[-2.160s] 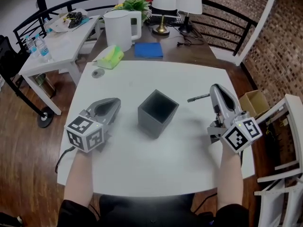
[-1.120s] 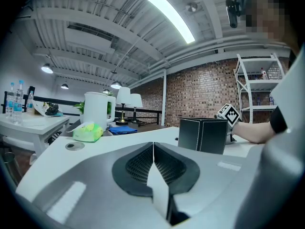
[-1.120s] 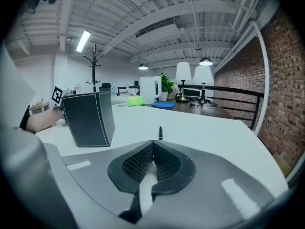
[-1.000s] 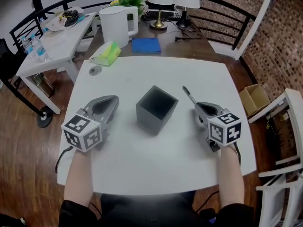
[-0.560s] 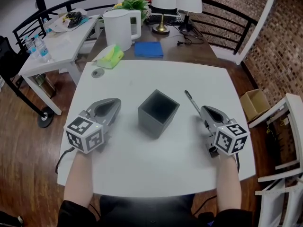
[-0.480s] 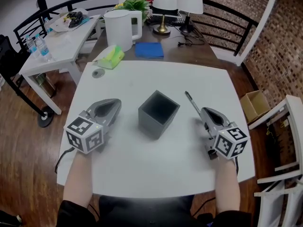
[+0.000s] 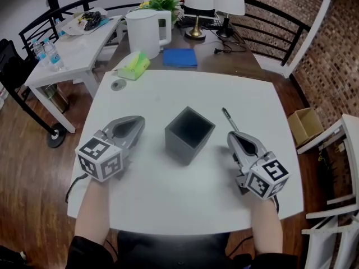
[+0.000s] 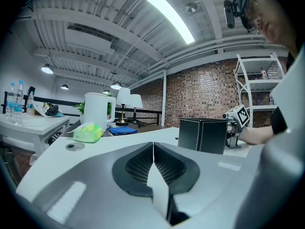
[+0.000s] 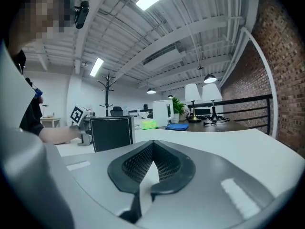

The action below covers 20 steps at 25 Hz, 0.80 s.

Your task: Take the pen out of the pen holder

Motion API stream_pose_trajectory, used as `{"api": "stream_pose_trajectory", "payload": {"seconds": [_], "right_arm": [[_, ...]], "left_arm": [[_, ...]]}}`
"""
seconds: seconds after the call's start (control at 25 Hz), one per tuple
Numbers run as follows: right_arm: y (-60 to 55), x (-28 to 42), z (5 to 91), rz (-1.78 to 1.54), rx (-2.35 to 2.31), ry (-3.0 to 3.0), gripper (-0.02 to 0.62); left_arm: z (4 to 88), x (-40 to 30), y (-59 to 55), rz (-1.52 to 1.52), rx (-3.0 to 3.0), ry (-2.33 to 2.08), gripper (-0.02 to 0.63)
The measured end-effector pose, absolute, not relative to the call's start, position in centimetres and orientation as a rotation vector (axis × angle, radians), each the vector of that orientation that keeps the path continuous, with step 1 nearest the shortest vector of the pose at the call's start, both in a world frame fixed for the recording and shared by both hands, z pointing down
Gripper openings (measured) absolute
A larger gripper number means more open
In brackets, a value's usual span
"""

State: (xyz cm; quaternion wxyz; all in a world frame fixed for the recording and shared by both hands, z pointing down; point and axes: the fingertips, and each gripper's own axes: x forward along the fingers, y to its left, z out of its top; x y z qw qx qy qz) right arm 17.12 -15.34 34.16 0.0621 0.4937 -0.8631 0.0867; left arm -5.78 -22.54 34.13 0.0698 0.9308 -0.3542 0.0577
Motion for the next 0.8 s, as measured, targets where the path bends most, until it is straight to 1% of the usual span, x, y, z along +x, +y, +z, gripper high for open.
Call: {"api": "stream_pose_trajectory", "payload": {"seconds": [0.8], "right_arm": [[-15.18, 16.80, 34.06, 0.258, 1.454, -2.633, 0.012]], "left_arm": [[34.10, -5.75, -22.56, 0.174, 2.797, -1.071, 0.006]]}}
